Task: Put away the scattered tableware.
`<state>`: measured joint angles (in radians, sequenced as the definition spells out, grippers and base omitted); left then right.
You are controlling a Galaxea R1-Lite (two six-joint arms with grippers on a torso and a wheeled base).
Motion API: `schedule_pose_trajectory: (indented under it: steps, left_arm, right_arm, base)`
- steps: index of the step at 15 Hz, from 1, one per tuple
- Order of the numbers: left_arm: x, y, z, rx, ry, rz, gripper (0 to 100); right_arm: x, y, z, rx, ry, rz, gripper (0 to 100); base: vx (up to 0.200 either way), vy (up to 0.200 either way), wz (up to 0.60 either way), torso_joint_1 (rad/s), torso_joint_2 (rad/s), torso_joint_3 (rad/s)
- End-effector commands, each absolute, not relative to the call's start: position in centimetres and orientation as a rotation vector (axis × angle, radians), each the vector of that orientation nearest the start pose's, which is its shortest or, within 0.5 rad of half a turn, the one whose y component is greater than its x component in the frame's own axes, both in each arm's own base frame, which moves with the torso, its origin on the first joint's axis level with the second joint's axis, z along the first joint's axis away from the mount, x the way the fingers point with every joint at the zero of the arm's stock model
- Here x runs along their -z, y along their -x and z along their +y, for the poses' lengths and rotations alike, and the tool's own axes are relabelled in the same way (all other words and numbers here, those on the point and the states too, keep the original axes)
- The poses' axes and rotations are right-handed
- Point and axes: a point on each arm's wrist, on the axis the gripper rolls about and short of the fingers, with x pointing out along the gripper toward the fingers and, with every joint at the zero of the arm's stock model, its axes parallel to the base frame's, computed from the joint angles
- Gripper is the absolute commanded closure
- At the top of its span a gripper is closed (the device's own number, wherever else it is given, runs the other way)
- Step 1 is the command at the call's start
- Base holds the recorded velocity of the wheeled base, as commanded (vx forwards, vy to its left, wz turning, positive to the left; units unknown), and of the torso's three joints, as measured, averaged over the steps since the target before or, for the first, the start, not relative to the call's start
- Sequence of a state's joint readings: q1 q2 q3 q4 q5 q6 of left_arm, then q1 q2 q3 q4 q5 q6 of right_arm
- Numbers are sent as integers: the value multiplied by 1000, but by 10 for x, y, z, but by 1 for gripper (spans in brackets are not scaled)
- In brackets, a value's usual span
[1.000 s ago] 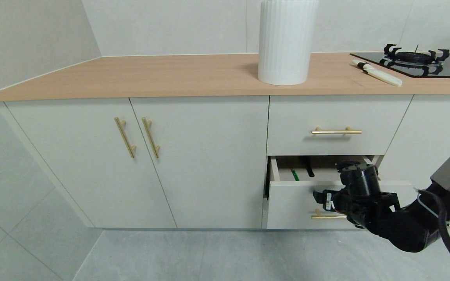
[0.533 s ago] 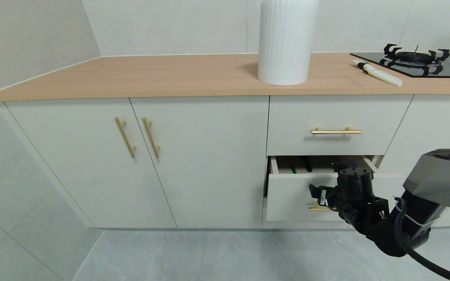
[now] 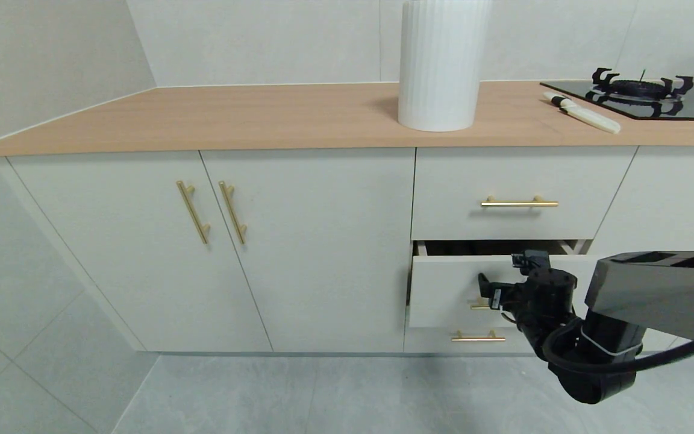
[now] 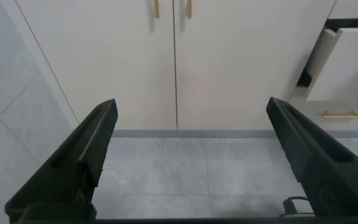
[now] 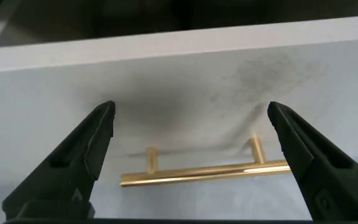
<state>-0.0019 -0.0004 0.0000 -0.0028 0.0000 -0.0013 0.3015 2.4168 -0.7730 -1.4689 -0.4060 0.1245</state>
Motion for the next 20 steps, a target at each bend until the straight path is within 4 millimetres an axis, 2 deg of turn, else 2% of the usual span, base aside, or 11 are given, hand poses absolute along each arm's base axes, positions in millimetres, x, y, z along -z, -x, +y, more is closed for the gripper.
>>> schedule_pose_trajectory:
  steps: [1, 7, 11, 14, 20]
  left_arm:
    - [-76, 23, 0, 2, 2, -3, 0]
    - [-76, 23, 0, 2, 2, -3, 0]
    - [-76, 23, 0, 2, 2, -3, 0]
    - [-76, 23, 0, 2, 2, -3, 0]
    - [-76, 23, 0, 2, 2, -3, 0]
  right_arm:
    - [19, -383, 101, 156, -52, 170, 0]
    - [21, -409, 89, 247, -82, 79, 0]
    - [15, -419, 88, 280, -101, 29, 0]
    - [9, -430, 79, 319, -118, -18, 0]
    - [8, -433, 78, 344, -122, -29, 0]
  base:
    - [0, 0, 0, 0, 0, 0]
    - [0, 0, 0, 0, 0, 0]
    - [0, 0, 0, 0, 0, 0]
    - [0, 0, 0, 0, 0, 0]
    - [0, 0, 0, 0, 0, 0]
